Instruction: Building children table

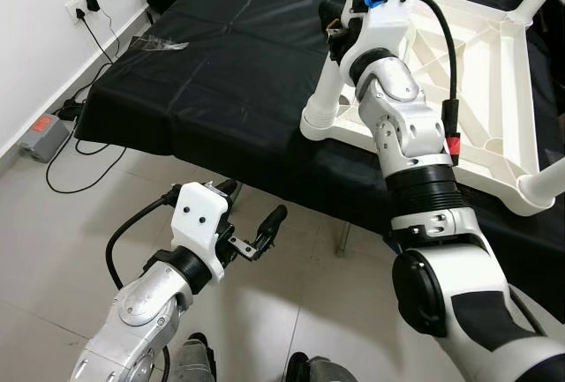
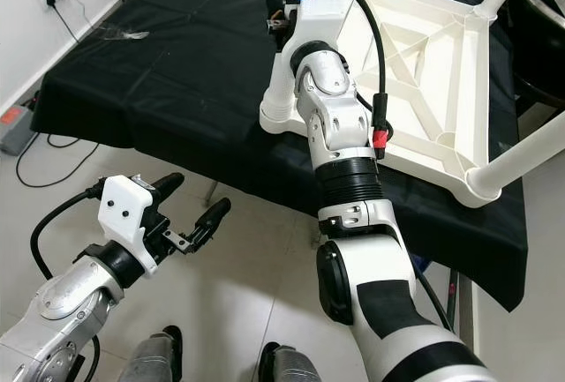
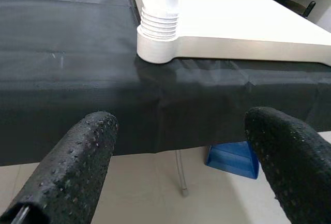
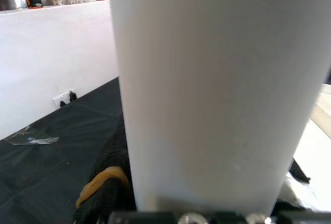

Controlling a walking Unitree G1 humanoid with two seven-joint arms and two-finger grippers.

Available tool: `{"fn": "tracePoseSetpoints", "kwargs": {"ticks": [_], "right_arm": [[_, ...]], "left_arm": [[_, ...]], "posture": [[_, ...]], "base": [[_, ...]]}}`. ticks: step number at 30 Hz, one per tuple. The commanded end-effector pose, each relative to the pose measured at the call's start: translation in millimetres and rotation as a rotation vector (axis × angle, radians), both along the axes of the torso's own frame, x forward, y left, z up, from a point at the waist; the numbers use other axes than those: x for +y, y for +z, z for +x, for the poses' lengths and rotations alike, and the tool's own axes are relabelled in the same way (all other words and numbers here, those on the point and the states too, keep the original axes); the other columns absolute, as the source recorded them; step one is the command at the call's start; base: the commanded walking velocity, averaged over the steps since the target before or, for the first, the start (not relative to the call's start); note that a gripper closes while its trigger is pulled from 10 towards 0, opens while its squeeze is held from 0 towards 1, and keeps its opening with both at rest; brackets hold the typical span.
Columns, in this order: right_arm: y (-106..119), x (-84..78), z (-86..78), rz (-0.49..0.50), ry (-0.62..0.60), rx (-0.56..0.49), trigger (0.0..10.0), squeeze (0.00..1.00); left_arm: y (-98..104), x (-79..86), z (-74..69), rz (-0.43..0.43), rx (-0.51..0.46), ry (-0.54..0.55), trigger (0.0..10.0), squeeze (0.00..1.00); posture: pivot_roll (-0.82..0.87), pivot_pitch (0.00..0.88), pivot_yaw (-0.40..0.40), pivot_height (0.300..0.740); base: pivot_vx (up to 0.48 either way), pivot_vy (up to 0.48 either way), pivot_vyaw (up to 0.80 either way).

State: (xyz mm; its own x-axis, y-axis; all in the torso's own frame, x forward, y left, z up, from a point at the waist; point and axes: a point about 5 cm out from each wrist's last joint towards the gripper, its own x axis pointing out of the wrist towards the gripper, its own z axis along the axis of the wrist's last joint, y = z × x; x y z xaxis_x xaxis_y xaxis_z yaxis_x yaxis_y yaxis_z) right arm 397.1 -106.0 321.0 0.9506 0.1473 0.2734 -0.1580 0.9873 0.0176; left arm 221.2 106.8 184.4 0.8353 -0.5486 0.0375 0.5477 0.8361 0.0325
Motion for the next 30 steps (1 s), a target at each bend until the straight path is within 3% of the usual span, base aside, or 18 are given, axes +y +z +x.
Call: {"fn": "tracePoseSetpoints", "kwargs": {"ticks": [1, 14, 30], "right_arm": [[-57.3, -14.2, 7.7, 0.009, -0.087, 0.224, 10.0, 0.00], [-48.0, -8.0, 2.2, 0.052, -0.141, 0.158, 10.0, 0.00], [-47.7, 1.6, 1.0, -0.099, -0.244, 0.146, 10.0, 0.00]], "left_arm": [[-2.3, -0.6, -1.9, 0.003, 0.009, -0.007, 10.0, 0.00], [-1.7, 0.1, 0.1, 0.005, 0.006, -0.008, 10.0, 0.00], [-1.7, -0.5, 0.6, 0.003, 0.006, -0.002, 10.0, 0.00]], "posture": [[0.18, 0.281, -0.103, 0.740], [0.18, 0.283, -0.099, 0.740], [0.17, 0.287, -0.108, 0.740]], "base": [[0.000, 0.000, 0.00], [0.000, 0.000, 0.00], [0.000, 0.000, 0.00]]}}
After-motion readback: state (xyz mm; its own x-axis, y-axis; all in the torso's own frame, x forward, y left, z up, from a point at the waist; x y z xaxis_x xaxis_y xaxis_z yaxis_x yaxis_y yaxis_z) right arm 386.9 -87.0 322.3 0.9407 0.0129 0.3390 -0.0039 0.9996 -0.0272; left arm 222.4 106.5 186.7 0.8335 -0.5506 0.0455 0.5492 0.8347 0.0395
